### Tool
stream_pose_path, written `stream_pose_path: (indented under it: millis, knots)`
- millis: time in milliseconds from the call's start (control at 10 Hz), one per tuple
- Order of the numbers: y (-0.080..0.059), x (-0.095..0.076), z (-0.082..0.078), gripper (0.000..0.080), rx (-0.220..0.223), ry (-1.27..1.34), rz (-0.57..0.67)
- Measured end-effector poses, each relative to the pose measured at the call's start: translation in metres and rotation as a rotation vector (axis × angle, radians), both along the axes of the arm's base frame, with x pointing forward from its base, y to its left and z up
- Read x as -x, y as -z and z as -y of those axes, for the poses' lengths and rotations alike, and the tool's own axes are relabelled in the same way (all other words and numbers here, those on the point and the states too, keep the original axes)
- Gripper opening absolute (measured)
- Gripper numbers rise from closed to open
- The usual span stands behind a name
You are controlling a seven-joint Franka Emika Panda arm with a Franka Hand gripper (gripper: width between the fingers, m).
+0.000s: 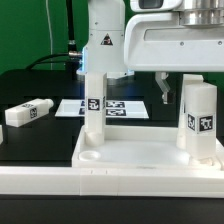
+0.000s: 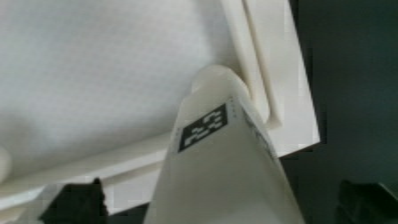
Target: Assemble desk
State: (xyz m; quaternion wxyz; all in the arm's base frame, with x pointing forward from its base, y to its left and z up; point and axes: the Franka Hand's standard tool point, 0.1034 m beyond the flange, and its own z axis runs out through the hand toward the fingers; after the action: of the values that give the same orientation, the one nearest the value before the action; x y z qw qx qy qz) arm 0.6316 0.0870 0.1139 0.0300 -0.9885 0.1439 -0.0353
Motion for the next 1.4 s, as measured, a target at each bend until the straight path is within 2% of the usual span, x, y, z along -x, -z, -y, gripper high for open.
stream_pose_path:
  millis: [500, 600, 700, 800, 900, 1200, 1400]
  knots:
    - [-0.0014, -0.0014, 0.0016, 0.0649, 0.059, -0.258, 0.01]
    - [-0.0014, -0.0014, 0.0011, 0.0618, 0.06, -0.262, 0.01]
    - [-0.0013, -0.0015, 0.0018, 0.0473, 0.06, -0.258, 0.01]
    - [-0.0013, -0.0015, 0.002, 0.0473, 0.06, -0.258, 0.01]
    - [-0.001, -0.0013, 0.0019, 0.0296, 0.06, -0.258, 0.009]
    - [-0.0006, -0.0012, 0.0025, 0.0289, 0.057, -0.223, 0.008]
    - [-0.0001, -0.001, 0.0023, 0.0289, 0.046, -0.089, 0.003]
